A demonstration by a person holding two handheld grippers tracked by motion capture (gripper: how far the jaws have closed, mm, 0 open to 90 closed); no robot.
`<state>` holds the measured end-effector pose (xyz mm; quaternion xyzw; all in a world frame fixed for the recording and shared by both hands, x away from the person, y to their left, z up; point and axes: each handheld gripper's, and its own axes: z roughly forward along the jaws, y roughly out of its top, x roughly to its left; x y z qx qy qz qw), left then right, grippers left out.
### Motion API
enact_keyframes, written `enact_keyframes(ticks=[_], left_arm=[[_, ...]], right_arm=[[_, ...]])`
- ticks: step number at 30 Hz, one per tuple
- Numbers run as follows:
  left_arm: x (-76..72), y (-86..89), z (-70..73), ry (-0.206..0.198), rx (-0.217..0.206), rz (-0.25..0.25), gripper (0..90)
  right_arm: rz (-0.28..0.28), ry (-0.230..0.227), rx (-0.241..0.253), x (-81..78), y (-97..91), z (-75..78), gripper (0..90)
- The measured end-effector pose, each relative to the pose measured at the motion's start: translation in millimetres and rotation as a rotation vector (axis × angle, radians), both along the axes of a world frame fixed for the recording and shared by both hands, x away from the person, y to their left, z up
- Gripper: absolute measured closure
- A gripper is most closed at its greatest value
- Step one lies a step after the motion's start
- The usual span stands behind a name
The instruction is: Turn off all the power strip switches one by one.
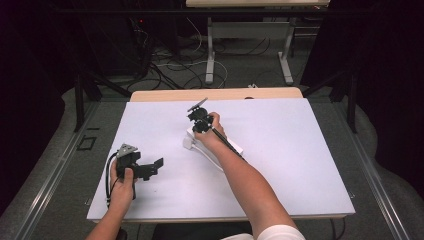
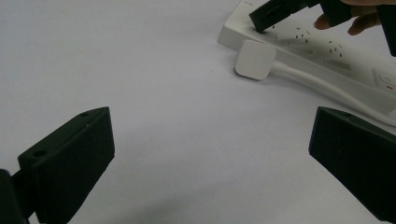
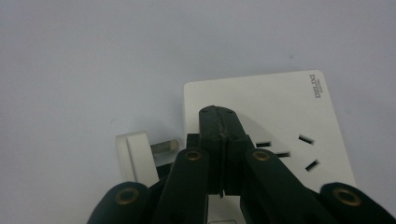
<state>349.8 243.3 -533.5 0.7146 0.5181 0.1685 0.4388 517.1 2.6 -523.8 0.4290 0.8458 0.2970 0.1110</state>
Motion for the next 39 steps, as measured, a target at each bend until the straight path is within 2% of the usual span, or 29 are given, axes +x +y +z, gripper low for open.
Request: enact_keyframes(ticks=[6,9,10,12,16,17,18,19,22,25,27,29,30,31,32,33,34,36,39], left_arm=[[1.0,-0.3,-0.6,0.0,-0.003,-0.004,0.3],[1.2,-0.5,-0.6,0.001,-0.006,-0.005,0.3],[1.6,0.0,-0.6,-0.001,0.003,-0.009,0.3],[2.2,-0.3,-0.6,0.005,0.002,-0.01,0.3],[2.9,-1.2,-1.2,0.005,0.003,-0.011,0.3],[2.9,-1.5,-1.1,0.005,0.003,-0.013,0.3],[3.0,-1.8,-1.0,0.005,0.005,-0.014,0.3],[3.0,-2.4,-1.0,0.006,0.0,-0.014,0.3],[3.1,-3.0,-0.8,0.012,0.003,-0.02,0.3],[3.5,-3.3,-0.9,0.013,0.005,-0.02,0.3],[3.7,-3.4,-1.0,0.011,0.003,-0.021,0.3],[3.9,-3.4,-1.0,0.012,0.002,-0.022,0.3],[4.2,-3.3,-1.2,0.012,0.001,-0.023,0.3],[4.5,-3.7,-1.6,0.008,-0.002,-0.018,0.3],[4.7,-3.9,-1.7,0.01,-0.002,-0.016,0.3],[4.9,-4.1,-1.7,0.009,-0.003,-0.016,0.3],[4.9,-4.3,-1.7,0.01,-0.002,-0.017,0.3],[5.1,-4.5,-1.8,0.009,-0.002,-0.021,0.3],[5.3,-4.8,-1.8,0.01,0.001,-0.023,0.3]], right_arm=[[-0.006,-0.009,0.0,-1.8,1.1,-0.3,90.0],[0.016,-0.013,-0.019,-0.8,-1.0,0.6,88.1],[0.0,-0.02,0.005,-2.4,-1.0,-0.9,87.7],[-0.001,-0.018,0.022,-4.1,-2.9,-1.2,87.0],[0.02,-0.04,0.031,-7.4,-9.3,-1.9,83.9],[0.032,-0.029,0.012,-8.4,-12.0,0.2,82.7],[0.02,-0.024,0.02,-10.4,-12.9,1.1,81.9],[0.025,-0.035,0.042,-11.4,-14.8,1.1,80.4],[0.028,-0.034,0.062,-16.2,-21.3,4.9,75.2],[0.04,-0.007,0.067,-21.7,-27.1,8.9,67.7],[0.054,-0.004,0.084,-25.2,-31.1,9.4,62.0],[0.041,0.001,0.1,-30.6,-34.5,11.6,58.3],[0.054,-0.012,0.108,-31.4,-37.8,11.7,56.6],[0.047,-0.036,0.142,-32.2,-39.6,9.1,54.6],[0.061,0.041,0.069,-33.5,-44.8,16.0,53.5],[0.044,0.008,0.127,-34.0,-45.5,11.2,52.0],[0.038,0.024,0.14,-35.1,-47.2,10.9,50.4],[0.014,0.043,0.141,-37.2,-51.4,10.7,47.8],[0.017,0.062,0.148,-40.5,-58.3,9.7,41.9]])
